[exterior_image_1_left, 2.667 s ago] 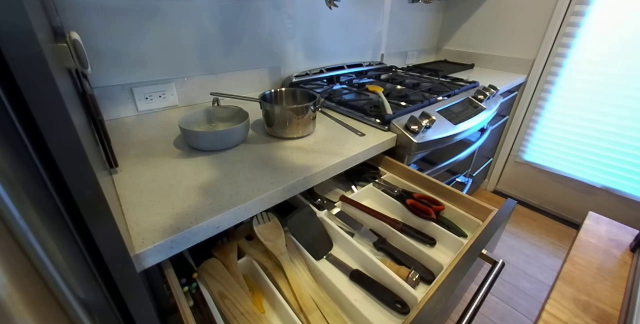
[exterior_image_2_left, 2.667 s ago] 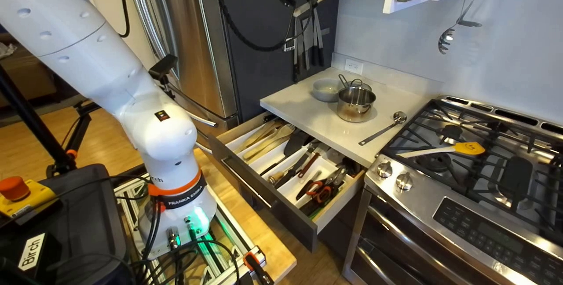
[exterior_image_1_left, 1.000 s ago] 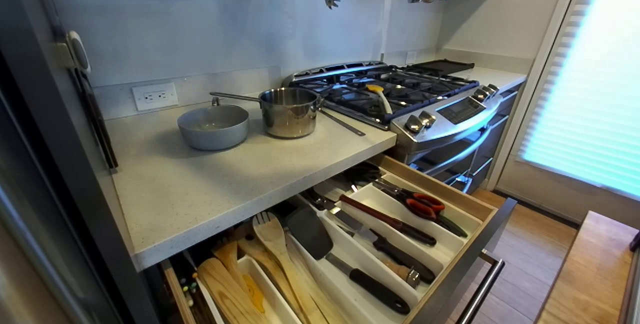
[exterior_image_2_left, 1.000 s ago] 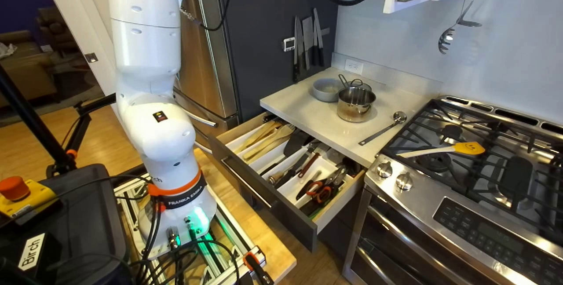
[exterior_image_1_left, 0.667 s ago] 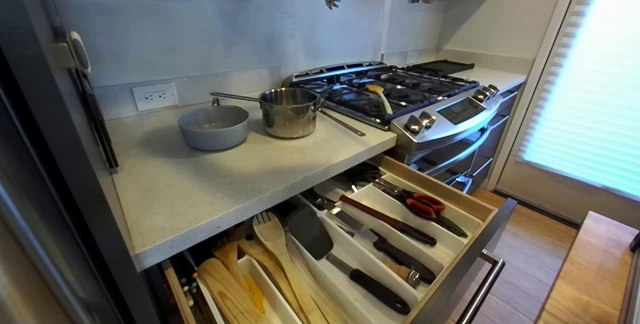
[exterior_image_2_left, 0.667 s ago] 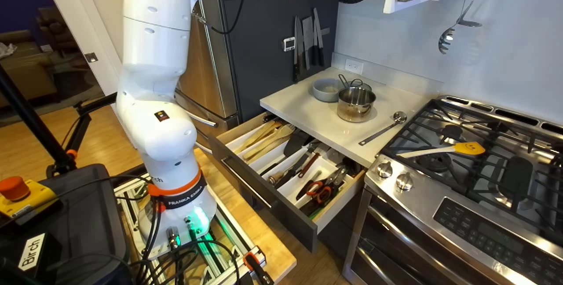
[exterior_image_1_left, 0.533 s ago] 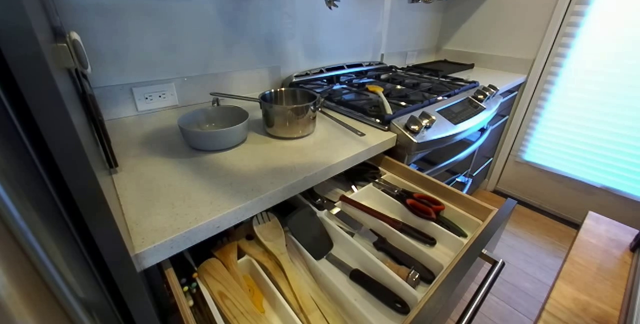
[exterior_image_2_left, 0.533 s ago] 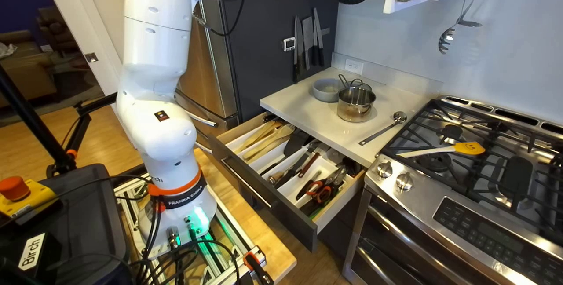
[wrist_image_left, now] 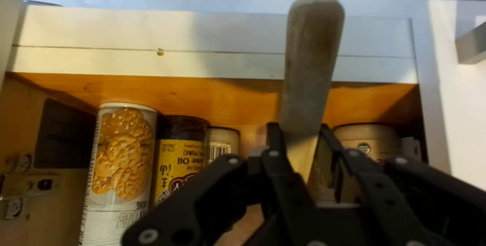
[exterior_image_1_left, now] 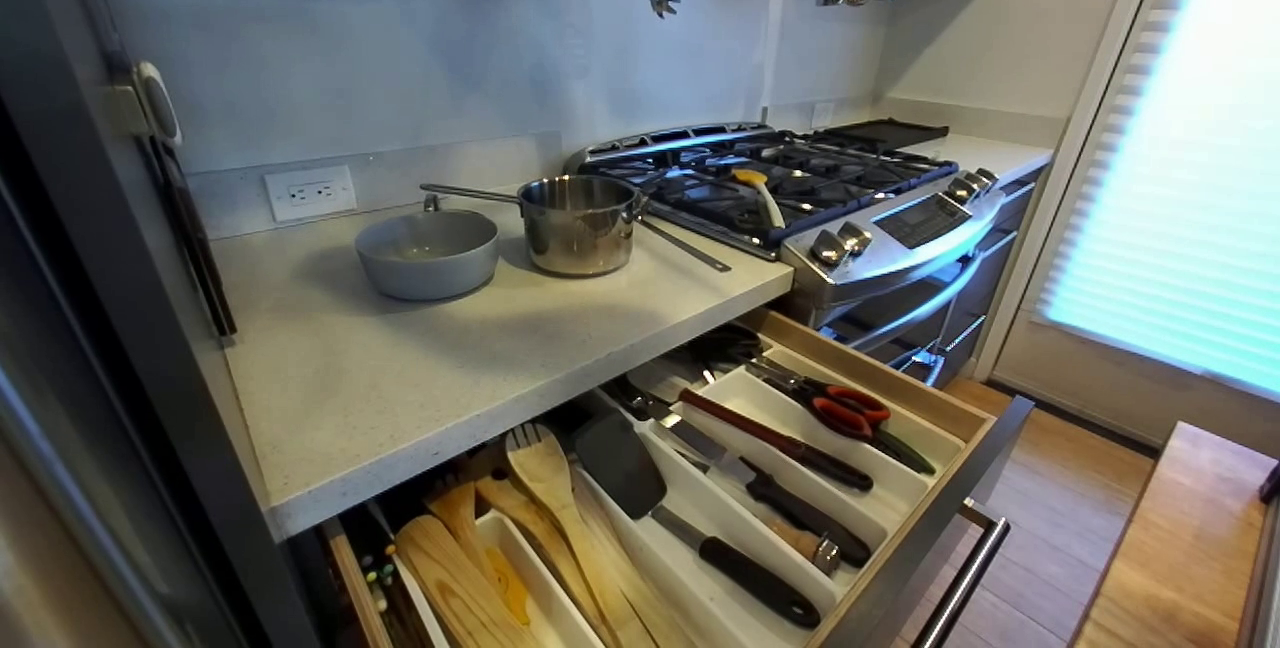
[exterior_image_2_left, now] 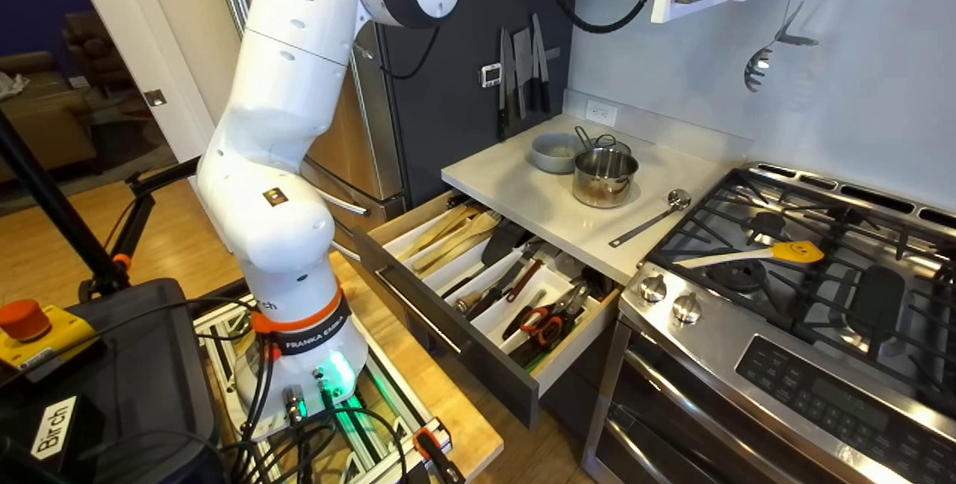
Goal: Put the wooden spoon in the top cupboard
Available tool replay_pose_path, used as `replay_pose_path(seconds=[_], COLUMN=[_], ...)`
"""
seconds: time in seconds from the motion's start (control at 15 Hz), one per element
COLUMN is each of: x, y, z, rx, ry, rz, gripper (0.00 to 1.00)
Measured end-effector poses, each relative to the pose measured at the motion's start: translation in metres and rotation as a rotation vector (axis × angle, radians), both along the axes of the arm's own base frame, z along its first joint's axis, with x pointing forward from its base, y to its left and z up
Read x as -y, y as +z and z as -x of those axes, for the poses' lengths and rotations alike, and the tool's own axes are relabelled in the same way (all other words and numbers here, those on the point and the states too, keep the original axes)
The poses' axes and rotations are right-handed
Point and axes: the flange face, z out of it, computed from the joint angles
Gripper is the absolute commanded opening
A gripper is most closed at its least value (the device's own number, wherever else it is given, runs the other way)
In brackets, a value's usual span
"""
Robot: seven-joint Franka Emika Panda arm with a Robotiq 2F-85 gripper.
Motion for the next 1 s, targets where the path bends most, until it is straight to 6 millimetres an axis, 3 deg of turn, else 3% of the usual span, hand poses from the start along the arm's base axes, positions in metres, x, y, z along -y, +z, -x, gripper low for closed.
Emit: replay_pose_path(seconds=[0.33,1.0], x=[0.007,0.003], y=[0.002,0.005], z=[-0.02,-0.025], rx=[0.084,-0.019], ry=[-0.048,-0.091], rz=[-0.086,-0.346], gripper=[0.06,0.06])
